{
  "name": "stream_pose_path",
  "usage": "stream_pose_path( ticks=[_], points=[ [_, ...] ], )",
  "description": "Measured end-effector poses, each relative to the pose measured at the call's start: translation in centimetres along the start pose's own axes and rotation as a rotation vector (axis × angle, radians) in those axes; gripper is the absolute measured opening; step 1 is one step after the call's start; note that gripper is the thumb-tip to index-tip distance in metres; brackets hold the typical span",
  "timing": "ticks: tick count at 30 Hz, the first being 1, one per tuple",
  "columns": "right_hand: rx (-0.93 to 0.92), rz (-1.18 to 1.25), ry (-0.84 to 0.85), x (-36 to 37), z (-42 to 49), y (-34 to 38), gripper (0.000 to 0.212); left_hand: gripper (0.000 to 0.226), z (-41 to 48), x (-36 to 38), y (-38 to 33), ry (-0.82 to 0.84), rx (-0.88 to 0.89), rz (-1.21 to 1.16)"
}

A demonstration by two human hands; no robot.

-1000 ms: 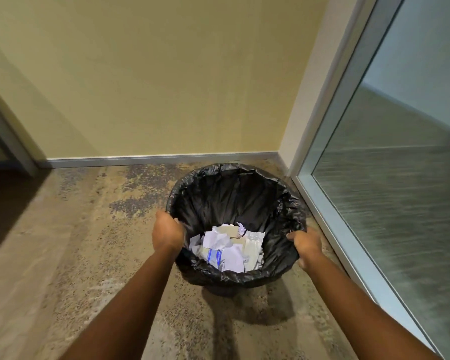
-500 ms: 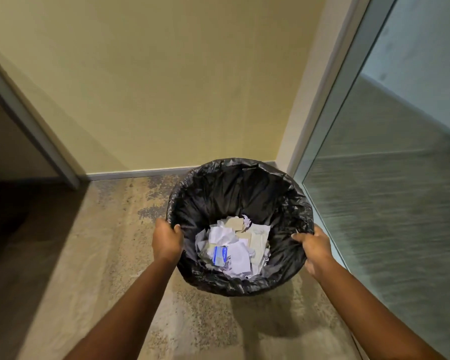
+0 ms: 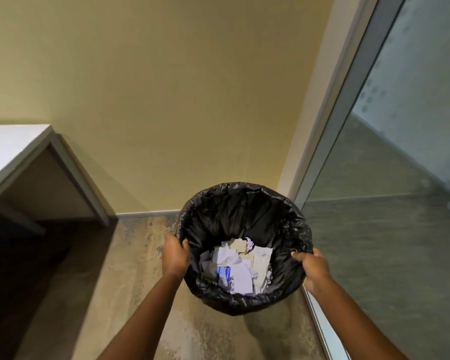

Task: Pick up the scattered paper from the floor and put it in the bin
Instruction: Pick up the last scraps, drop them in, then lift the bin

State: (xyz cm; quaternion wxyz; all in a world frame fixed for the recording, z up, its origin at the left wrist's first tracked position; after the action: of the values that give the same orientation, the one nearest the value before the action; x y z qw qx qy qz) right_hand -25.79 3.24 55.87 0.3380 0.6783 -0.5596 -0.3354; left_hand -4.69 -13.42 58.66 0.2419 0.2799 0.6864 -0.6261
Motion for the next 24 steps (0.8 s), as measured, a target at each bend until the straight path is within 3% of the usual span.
stream_pose_path(
  ticks=[2, 12, 24],
  points=[
    [-0.005, -0.001, -0.005, 0.9, -0.3, 1.6, 0.039, 0.026, 1.4, -0.5, -1.3, 0.001, 0.014, -0.011],
    [-0.047, -0.012, -0.048, 7.9, 2.0, 7.3, 0.043, 0.024, 9.9, 0.5, -5.5, 0.069, 0.036, -0.122],
    [0.02, -0.052, -0.18, 10.6, 13.2, 10.0, 0.04, 0.03, 16.9, 11.6, -12.4, 0.213, 0.084, -0.037]
  ],
)
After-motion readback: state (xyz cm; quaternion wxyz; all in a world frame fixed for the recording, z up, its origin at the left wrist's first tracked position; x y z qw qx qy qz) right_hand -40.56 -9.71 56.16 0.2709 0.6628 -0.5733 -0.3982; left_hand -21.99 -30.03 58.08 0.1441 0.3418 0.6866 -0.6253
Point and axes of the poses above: each hand's wrist, its own z-axis towards the middle knuckle, its own x-axis out of the palm, y = z × x, the point moved 1 cm from there along z, towards the middle knuckle, and after that the axes turned 13 degrees about -y, right-handed, at the moved point
